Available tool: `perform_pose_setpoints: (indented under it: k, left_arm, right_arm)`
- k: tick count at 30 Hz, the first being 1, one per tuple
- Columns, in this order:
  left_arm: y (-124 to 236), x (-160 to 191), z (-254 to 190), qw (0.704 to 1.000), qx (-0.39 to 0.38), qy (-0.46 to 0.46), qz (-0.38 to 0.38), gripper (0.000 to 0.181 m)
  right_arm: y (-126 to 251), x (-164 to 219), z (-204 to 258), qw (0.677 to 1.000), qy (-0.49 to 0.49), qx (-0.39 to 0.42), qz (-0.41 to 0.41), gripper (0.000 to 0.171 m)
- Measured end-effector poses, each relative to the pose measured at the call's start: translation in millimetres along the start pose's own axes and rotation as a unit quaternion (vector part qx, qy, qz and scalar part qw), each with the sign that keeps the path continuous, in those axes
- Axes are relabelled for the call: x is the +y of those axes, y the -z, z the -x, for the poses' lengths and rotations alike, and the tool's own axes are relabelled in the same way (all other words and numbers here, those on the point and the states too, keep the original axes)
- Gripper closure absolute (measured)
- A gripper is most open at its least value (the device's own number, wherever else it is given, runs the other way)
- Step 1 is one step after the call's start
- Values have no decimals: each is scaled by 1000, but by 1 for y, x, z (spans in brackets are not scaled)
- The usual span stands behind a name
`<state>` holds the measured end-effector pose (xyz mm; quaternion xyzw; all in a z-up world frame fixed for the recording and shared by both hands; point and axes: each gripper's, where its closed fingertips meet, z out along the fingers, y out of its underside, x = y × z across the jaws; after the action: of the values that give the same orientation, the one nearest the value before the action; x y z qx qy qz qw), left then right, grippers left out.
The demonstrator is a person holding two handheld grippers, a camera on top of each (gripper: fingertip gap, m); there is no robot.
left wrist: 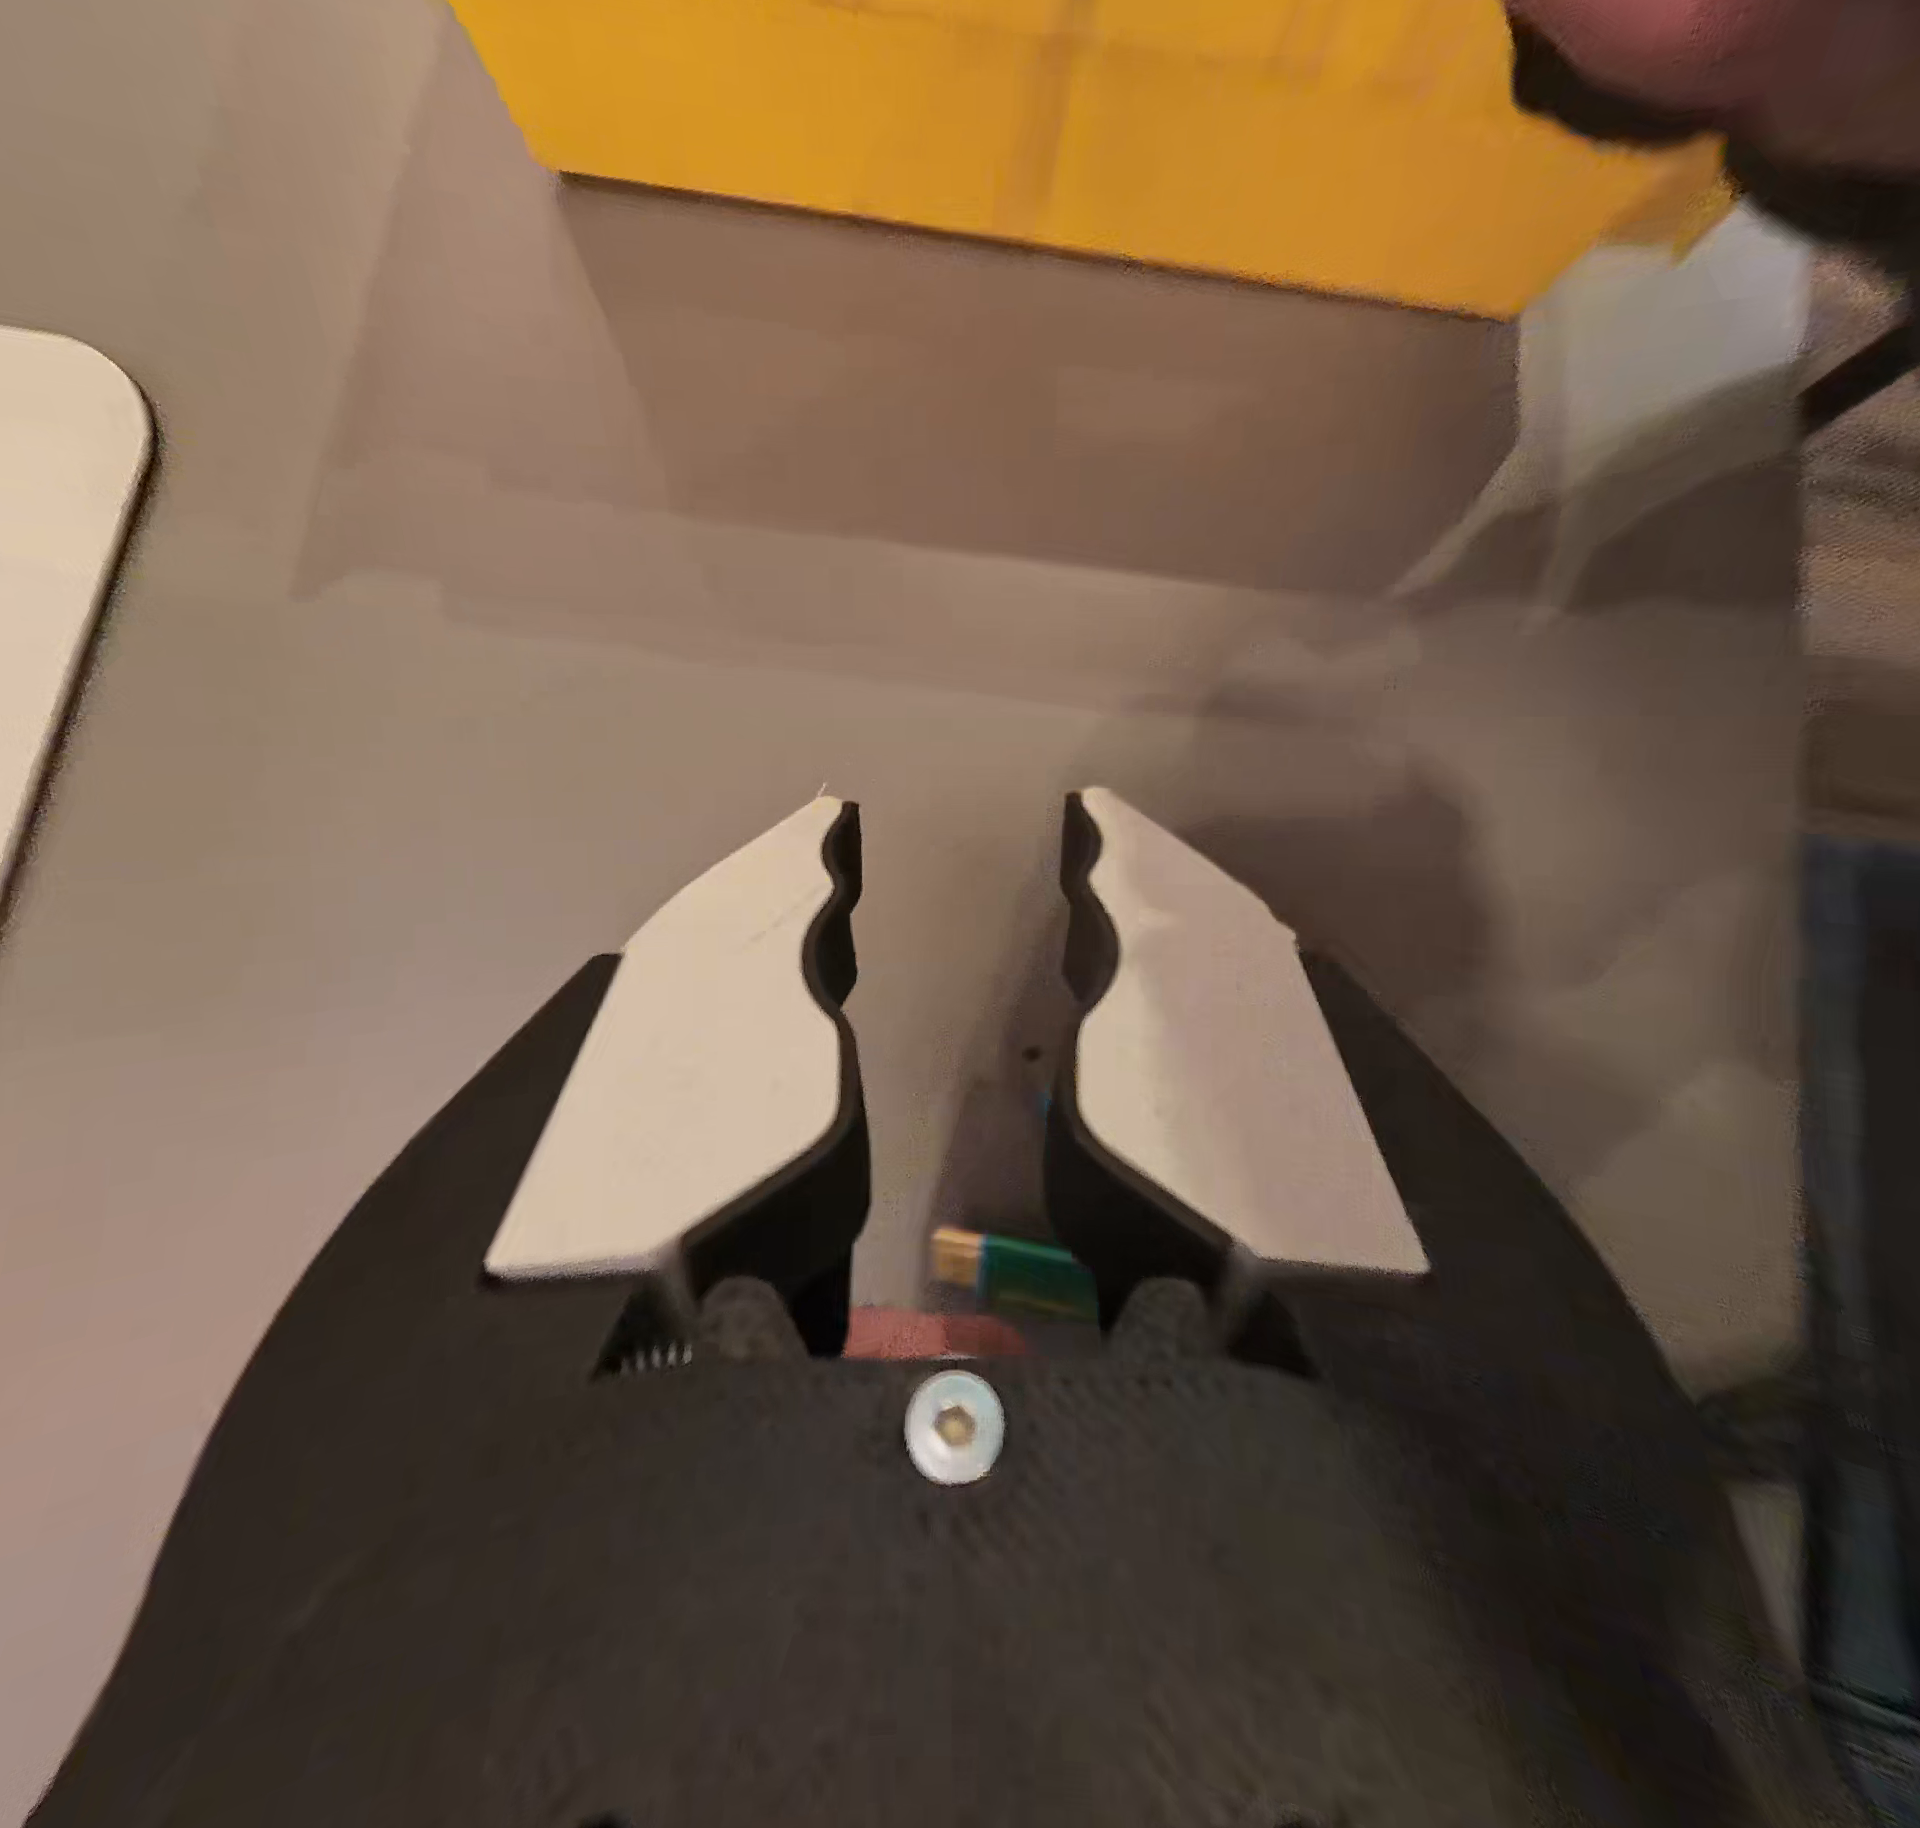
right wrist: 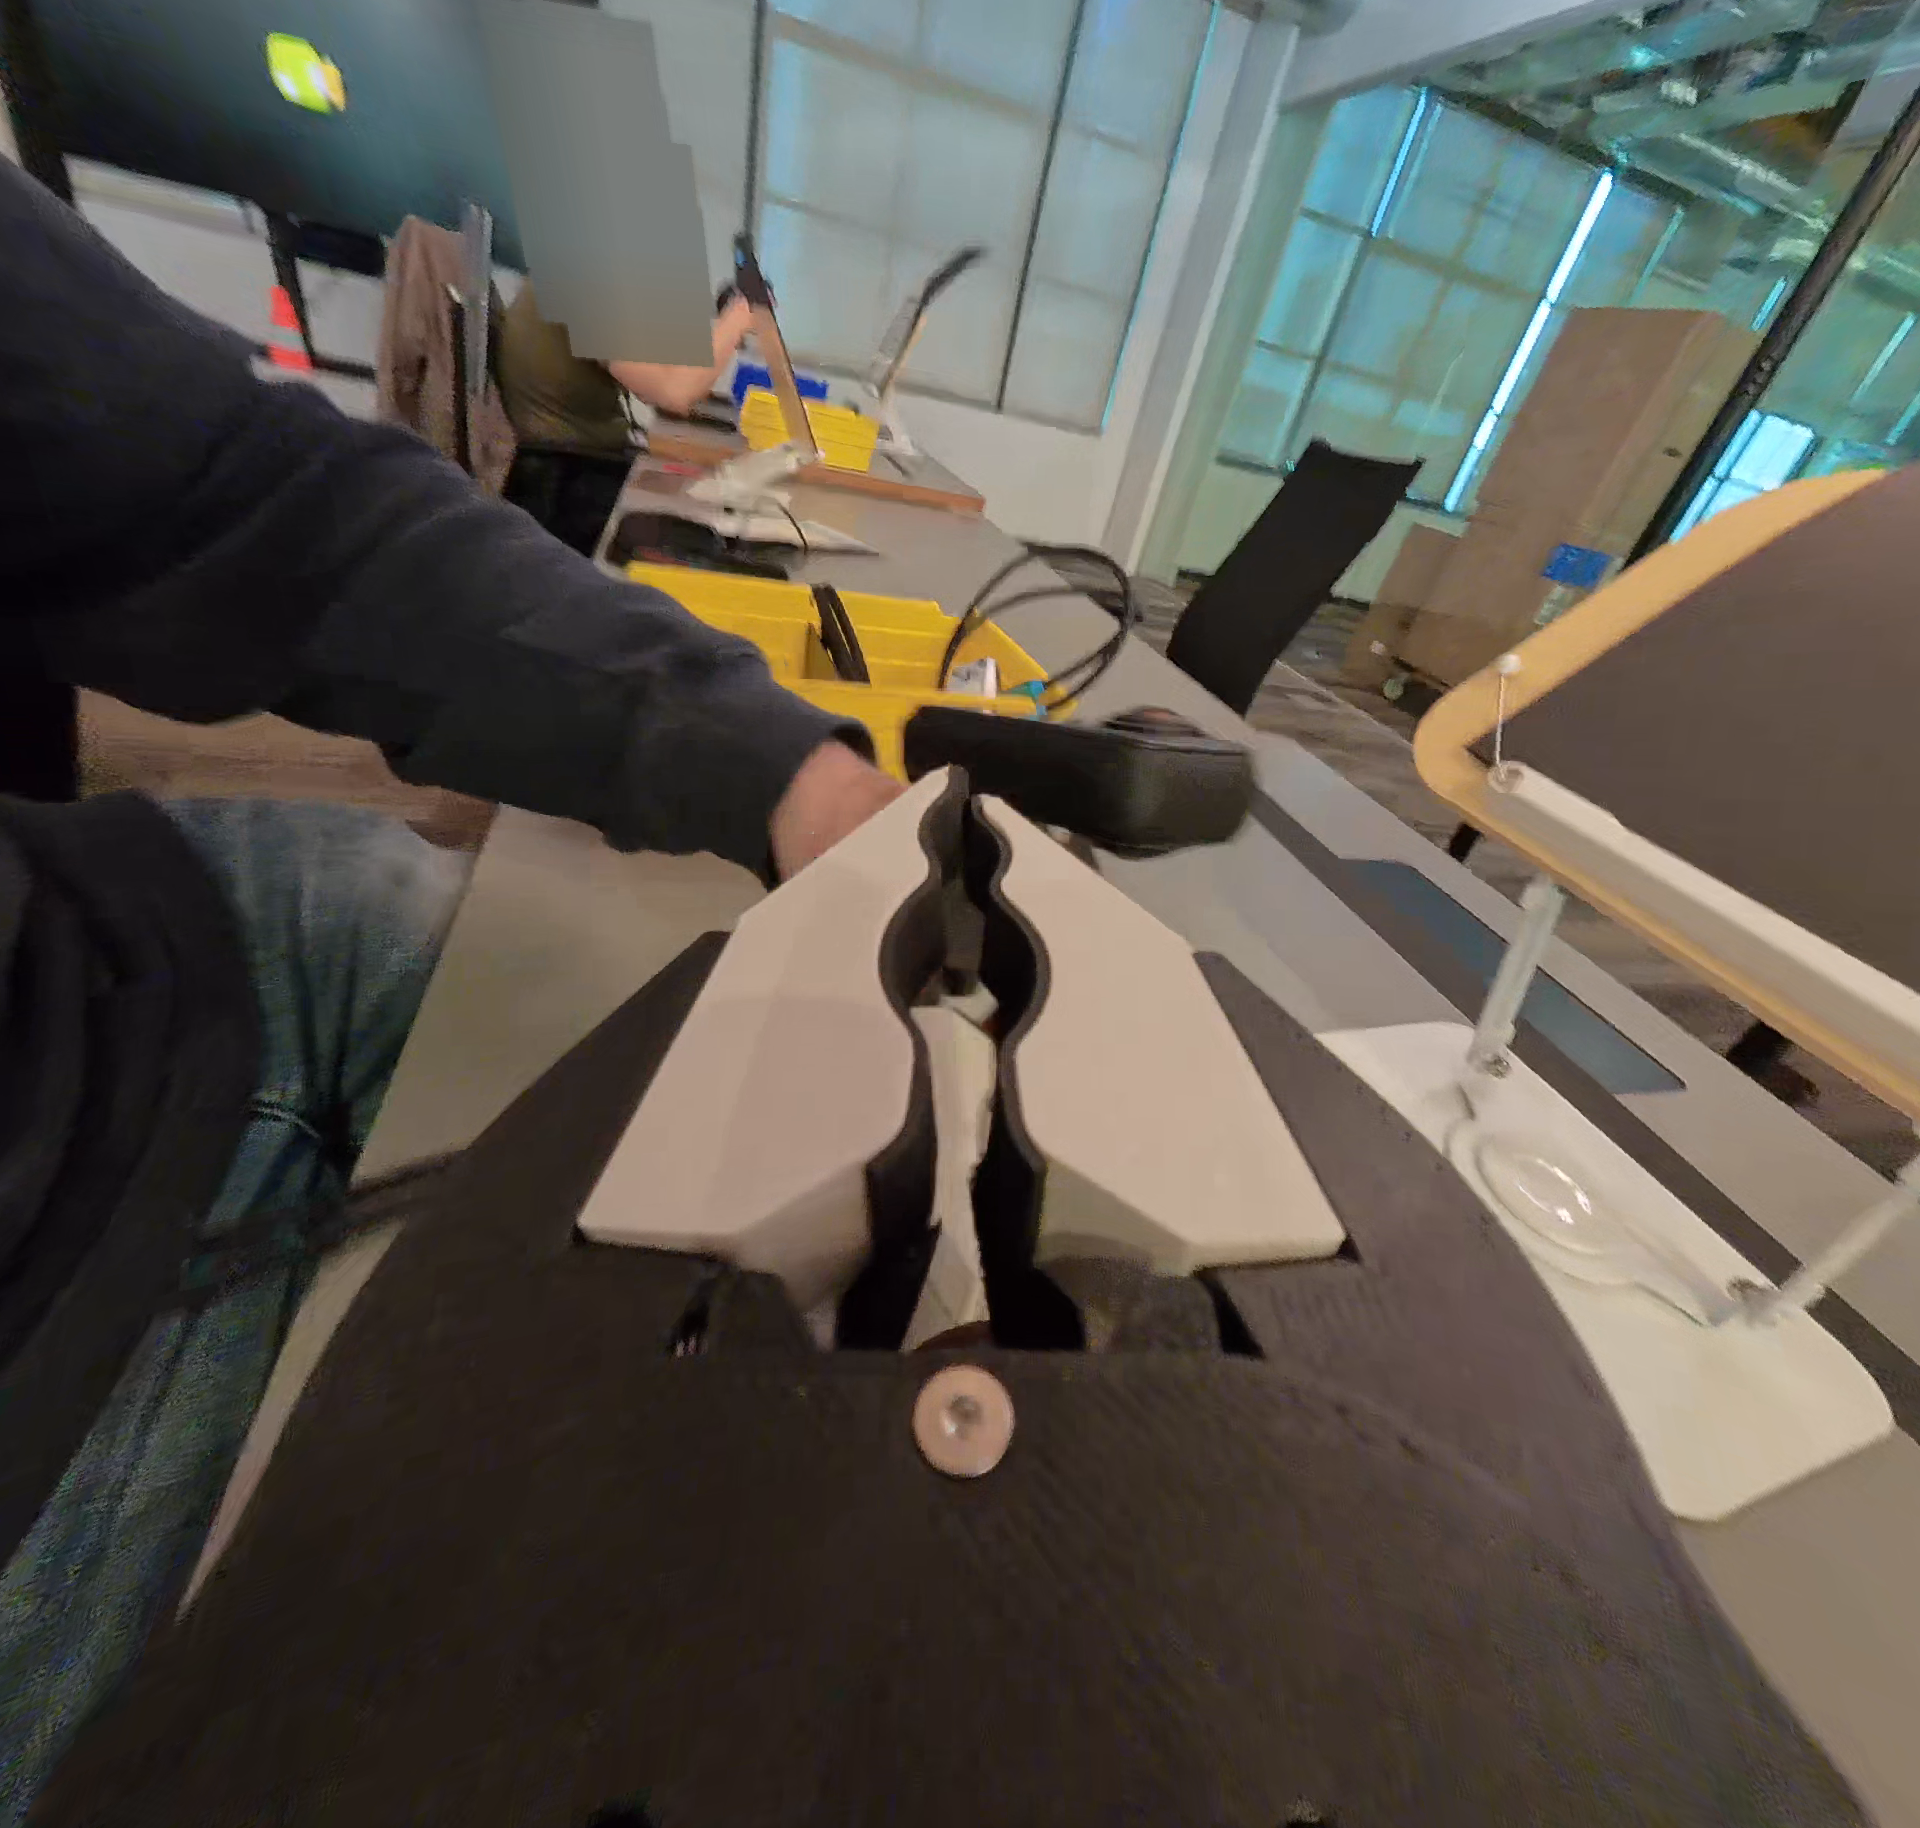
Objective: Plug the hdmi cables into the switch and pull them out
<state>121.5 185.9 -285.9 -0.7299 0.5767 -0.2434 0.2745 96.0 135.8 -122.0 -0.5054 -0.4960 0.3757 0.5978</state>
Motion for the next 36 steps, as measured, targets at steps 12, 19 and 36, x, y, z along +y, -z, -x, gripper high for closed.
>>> perform_pose_setpoints:
  k: [12,19,36]
  left_arm:
    - [67,24,-5,988,-135,-57,-48,137]
    - [71,76,-104,941,-103,-319,43,122]
    - [67,116,-158,891,-33,-438,113,122]
  right_arm:
    - [8,59,65,985,-7,-63,159,171]
    - [12,72,94,978,-23,-70,196,161]
    - [30,91,141,973,-49,-105,200,162]
